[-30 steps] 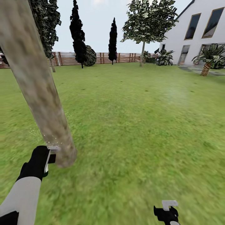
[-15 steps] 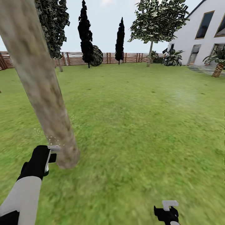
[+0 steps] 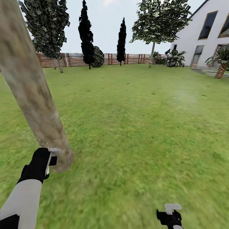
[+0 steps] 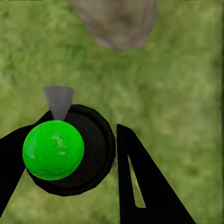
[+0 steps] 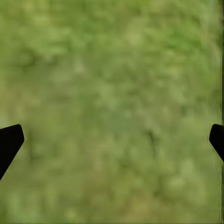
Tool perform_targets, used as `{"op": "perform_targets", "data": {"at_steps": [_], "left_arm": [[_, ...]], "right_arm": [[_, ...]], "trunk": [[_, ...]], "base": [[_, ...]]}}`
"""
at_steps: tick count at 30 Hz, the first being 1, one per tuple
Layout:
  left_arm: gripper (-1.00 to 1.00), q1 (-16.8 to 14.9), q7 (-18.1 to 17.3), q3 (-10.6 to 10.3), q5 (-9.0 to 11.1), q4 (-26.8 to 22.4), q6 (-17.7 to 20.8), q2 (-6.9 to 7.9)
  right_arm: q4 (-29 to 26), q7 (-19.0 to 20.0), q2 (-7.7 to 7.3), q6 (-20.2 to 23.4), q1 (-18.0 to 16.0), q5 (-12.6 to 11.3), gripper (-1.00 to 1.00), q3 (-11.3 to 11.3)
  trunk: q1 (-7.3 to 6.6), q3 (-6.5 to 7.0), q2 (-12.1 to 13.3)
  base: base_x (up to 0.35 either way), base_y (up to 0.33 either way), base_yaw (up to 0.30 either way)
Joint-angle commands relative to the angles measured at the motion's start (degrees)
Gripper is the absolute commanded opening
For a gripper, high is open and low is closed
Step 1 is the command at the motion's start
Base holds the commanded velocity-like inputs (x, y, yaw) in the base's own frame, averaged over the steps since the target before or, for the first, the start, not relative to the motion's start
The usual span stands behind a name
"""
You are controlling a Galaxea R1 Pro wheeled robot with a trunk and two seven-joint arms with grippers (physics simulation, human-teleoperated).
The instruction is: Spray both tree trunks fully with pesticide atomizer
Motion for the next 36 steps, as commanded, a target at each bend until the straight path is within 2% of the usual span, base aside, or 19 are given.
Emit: {"op": "perform_targets", "data": {"at_steps": [1, 15, 25, 34, 36], "left_arm": [[-1.0, -0.06, -0.28, 0.08, -0.39, -0.12, 0.22, -0.01], [-1.0, -1.36, -0.26, 0.1, -0.48, -0.77, 0.35, -0.14], [-1.0, -0.92, -0.26, 0.08, -0.48, -0.77, 0.3, -0.08], [-1.0, -0.22, 0.08, 0.8, -0.48, 0.25, -0.13, 0.56], [-1.0, 0.61, 1.2, 0.82, -0.42, 0.27, -0.39, 1.86]], "right_arm": [[0.04, -0.25, 0.02, -0.1, -0.03, -0.15, 1.0, 0.47], [0.04, -0.25, 0.03, -0.1, -0.03, -0.15, 1.0, 0.48], [0.04, -0.25, 0.03, -0.09, -0.03, -0.15, 1.0, 0.46], [0.04, -0.25, 0.03, -0.1, -0.03, -0.15, 1.0, 0.49], [0.04, -0.25, 0.03, -0.11, -0.03, -0.15, 1.0, 0.49]], "trunk": [[0.0, -0.05, -0.02], [0.0, -0.05, -0.02], [0.0, -0.05, -0.02], [0.0, -0.05, -0.02], [0.0, -0.05, -0.02]], "base": [[0.086, -0.276, 0.004], [0.183, -0.23, 0.235], [0.013, -0.274, 0.029], [0.101, -0.254, 0.251], [0.237, -0.189, 0.269]]}}
